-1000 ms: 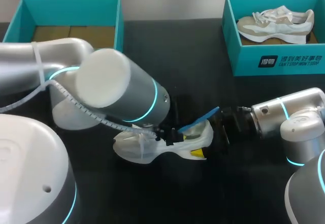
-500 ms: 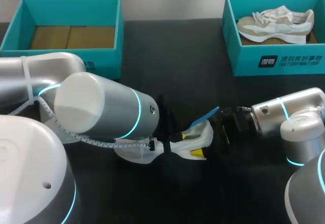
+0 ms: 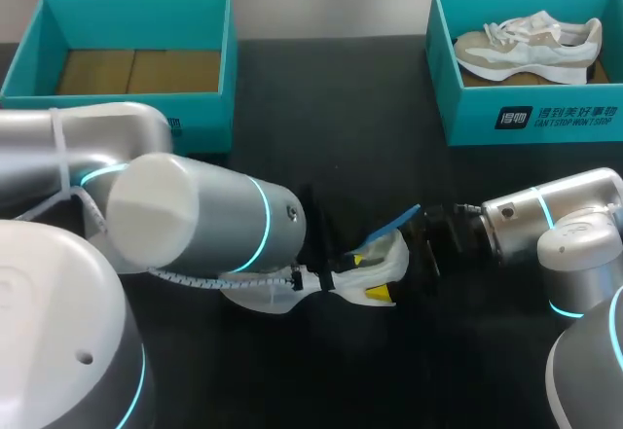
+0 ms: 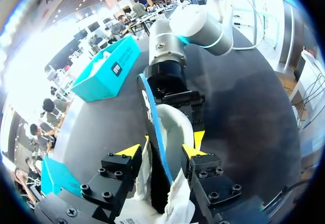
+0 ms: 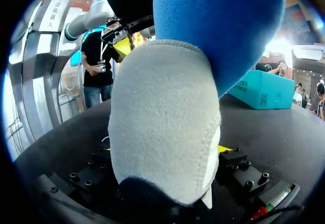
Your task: Take the shoe out of the shoebox, open the shoe tongue, remove and reinsert the insole, then place the shoe into the shoebox
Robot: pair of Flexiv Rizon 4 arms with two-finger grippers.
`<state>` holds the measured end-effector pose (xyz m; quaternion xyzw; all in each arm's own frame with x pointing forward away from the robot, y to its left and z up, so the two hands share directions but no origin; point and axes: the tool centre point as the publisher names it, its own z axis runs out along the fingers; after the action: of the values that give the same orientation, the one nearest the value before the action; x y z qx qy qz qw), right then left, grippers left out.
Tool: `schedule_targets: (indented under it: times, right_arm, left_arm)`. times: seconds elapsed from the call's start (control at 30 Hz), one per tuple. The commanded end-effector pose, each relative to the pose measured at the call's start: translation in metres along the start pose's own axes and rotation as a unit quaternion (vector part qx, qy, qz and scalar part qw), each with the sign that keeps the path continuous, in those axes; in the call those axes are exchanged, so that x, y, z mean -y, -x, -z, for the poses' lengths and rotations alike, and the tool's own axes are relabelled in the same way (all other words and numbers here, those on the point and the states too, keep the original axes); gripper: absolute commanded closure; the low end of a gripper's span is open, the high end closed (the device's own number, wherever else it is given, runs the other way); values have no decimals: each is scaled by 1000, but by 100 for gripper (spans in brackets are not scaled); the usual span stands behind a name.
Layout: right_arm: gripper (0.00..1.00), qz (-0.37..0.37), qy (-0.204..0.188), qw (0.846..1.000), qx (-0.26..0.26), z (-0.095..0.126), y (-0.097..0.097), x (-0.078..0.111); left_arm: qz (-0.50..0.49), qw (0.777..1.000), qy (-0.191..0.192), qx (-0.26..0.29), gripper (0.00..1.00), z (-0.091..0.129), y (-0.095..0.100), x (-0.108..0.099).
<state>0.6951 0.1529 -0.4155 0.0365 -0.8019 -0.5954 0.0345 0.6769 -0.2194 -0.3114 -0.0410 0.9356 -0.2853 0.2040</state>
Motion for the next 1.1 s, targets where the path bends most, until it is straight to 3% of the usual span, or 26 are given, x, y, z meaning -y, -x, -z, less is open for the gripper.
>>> schedule_targets:
  times: [0.03,0.3,0.73,0.93,1.0,1.1]
  right_arm:
    - [100,-1,-2,1000,0,-2,-1,2]
    - [100,-1,-2,1000,0,-2,-1,2]
    - [100,-1,-2,1000,0,-2,-1,2]
    - [100,-1,-2,1000,0,-2,-1,2]
    - [100,-1,-2,1000,0,-2,-1,2]
    - [100,-1,-2,1000,0,-2,-1,2]
  left_arm:
    - [5,1000,-4,8,39,-11,-7,4]
    - [17,1000,-11,8,51,-27,-6,9]
    - [26,999,-22,2,55,-48,3,10]
    - [30,999,-26,2,78,-54,6,11]
    - [30,999,-26,2,96,-56,8,11]
    - [35,999,-28,-1,100,-57,10,10]
